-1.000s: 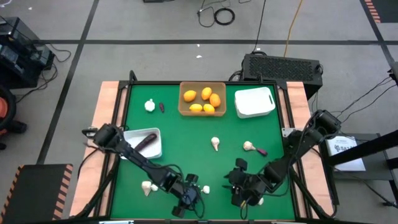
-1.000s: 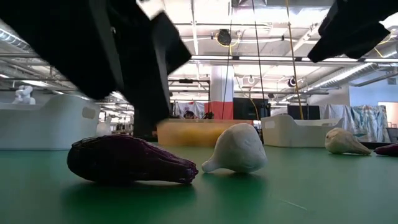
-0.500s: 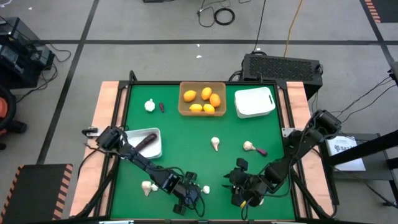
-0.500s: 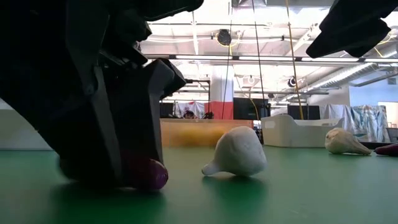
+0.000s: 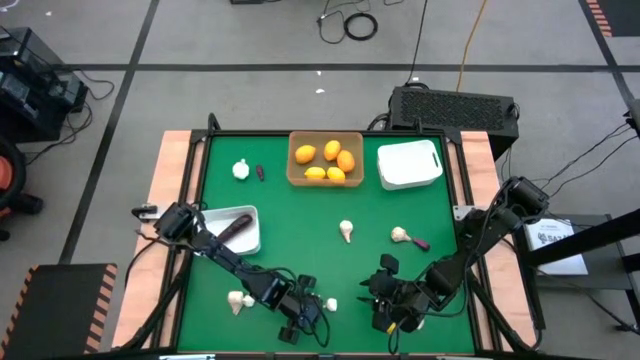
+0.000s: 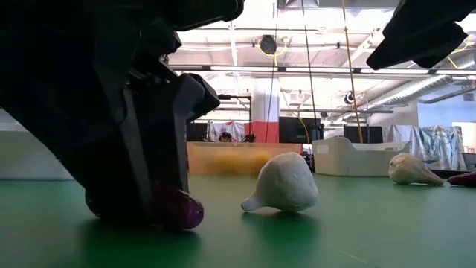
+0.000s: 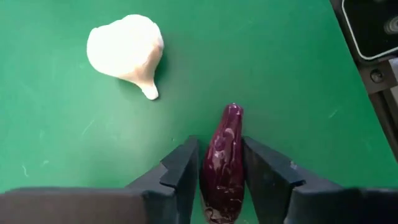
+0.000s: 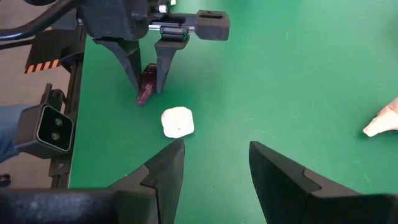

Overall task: Sort produce into baskets
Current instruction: Put the eggplant into the left white bin

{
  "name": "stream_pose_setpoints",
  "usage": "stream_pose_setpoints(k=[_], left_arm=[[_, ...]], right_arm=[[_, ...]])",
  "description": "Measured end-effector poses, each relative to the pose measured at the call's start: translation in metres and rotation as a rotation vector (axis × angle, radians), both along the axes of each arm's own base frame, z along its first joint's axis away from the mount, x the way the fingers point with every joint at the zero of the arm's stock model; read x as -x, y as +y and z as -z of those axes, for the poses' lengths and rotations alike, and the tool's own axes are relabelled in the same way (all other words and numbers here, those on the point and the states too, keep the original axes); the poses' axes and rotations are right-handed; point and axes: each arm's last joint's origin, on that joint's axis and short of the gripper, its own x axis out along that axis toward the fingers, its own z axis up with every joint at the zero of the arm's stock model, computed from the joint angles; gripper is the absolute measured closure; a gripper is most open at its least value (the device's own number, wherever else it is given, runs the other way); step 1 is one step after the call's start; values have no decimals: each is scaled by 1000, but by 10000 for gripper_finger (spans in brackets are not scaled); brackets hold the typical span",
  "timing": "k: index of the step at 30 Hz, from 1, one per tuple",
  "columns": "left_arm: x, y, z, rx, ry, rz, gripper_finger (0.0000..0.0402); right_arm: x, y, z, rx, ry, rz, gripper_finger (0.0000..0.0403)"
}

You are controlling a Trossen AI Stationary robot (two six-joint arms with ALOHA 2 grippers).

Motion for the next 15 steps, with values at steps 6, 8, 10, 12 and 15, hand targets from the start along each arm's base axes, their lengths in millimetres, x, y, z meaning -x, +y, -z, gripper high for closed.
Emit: stream_pose_setpoints(k=[6,8,10,12,15], left_arm=[[1,0,-3,26,13,12,309],[3,-1,-9,75,32,33,313],[6,-2,-20,115,33,46,314],[10,0,-36,138,18,52,315],[18,7,-60,138,7,46,315]], right_arm=[[0,0,0,0,0,0,232],[0,0,0,0,0,0,232],[0,0,0,0,0,0,232],[0,0,0,-1,-1,0,232],[0,0,0,-1,-1,0,232]])
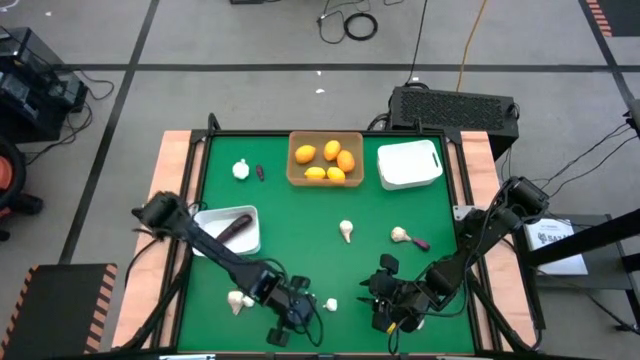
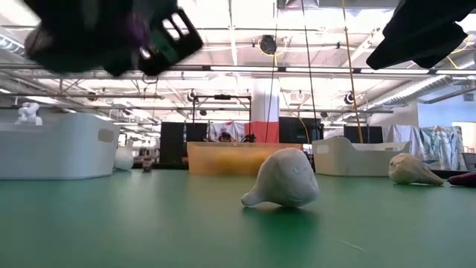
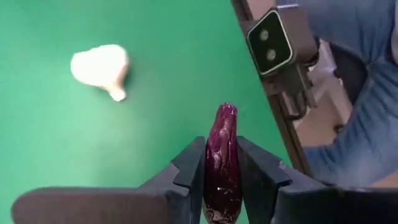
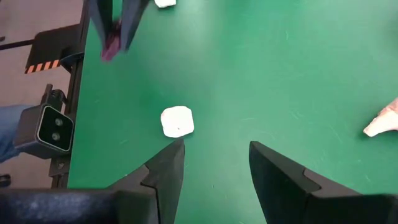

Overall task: Sort produce into baskets
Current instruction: Put the eggplant into the left white bin

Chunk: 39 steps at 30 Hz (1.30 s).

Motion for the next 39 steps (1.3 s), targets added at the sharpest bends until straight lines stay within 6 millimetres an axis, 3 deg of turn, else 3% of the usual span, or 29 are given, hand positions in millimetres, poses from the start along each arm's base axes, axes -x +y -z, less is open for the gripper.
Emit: stream_pose_setpoints(k=[9,18,27,39], left_arm=[[47,42,-66,-221,29,-149,316],[94,95,-97,-474,195,-422,316],[113,121,-104,-537,323,-563,316],[159,147,-66,-481,482,-752,316]], right_arm=[[0,0,0,-4,-2,3,232],[0,0,0,-7,-3,3,232],[0,0,-1,-8,-5,2,232],[0,0,-1,-11,-5,4,232]])
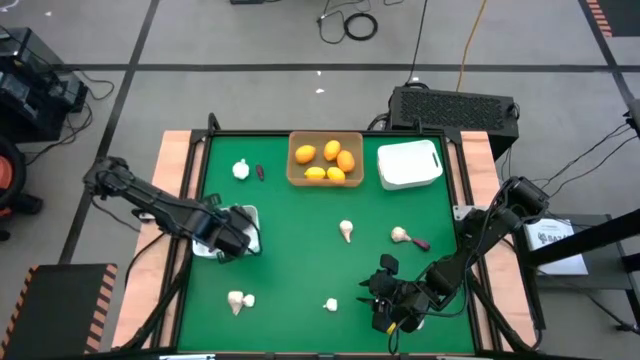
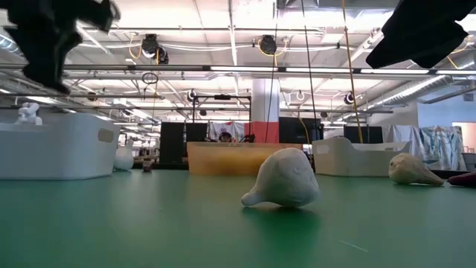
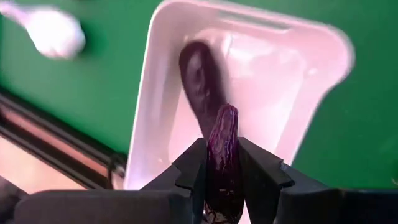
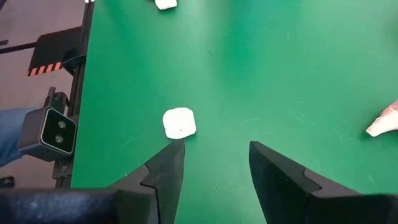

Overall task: Sort produce into baskets
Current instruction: Put the eggplant into the left white bin

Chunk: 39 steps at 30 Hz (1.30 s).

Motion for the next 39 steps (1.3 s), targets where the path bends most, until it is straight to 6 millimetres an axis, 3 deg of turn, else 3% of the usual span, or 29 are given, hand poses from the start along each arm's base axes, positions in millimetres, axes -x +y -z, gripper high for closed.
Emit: stream_pose_setpoints(k=[4,12,17,28,39], left_arm=[[12,4,15,44,7,-86,316],[17,4,40,109,31,-198,316],[10,2,41,139,-34,-155,304],[6,1,41,107,-95,-125,206],[-2,-11,40,123,-215,-22,196]], right_arm=[[0,0,0,-1,-1,0,232],[-1,0,-1,-12,-14,3,232],[-2,1,-2,-17,-25,-1,232],[-2,1,-2,-8,-25,-8,232],[-2,2,-2,-41,-21,-7,232]])
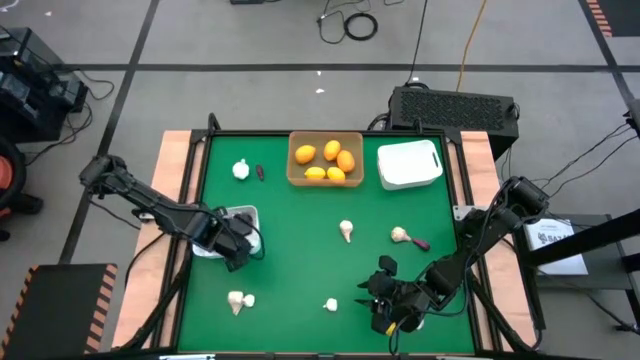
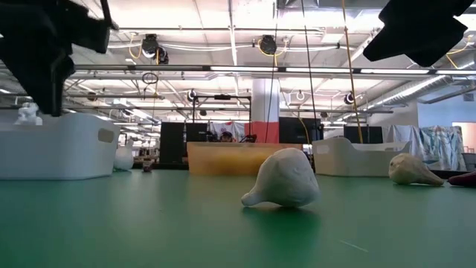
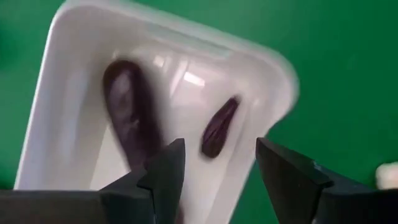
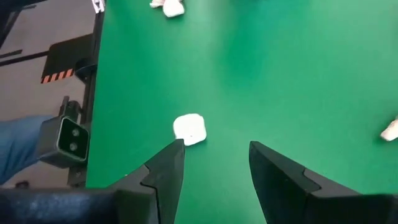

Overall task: Sort produce into baskets
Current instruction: Put the eggplant into the left white bin

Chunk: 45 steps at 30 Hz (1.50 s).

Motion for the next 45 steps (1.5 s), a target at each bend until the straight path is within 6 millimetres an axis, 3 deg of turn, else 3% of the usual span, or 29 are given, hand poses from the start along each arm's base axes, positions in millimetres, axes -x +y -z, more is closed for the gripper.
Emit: stream_pose_setpoints(k=[4,13,17,21,24,30,38,45], left_arm=[[-4,-13,-3,-58,-131,77,196],[-6,-53,-13,-109,-459,221,196],[-9,-71,-15,-102,-656,295,196],[-15,-85,-13,-89,-837,375,196],[-20,-90,-10,-112,-918,433,196],[-32,-88,-3,-133,-908,472,196],[-37,-86,-2,-54,-905,487,196],[-38,-86,-3,-34,-913,469,196]], right_arm=[[1,-4,-8,-58,32,-35,232],[5,-16,-59,-152,72,17,232],[8,-15,-67,-211,172,8,232],[16,-17,-64,-262,354,15,232],[23,-28,-64,-256,499,122,232],[37,-58,-61,-187,815,260,232],[30,-96,-47,-99,942,237,227],[28,-128,-23,-88,1031,243,179]])
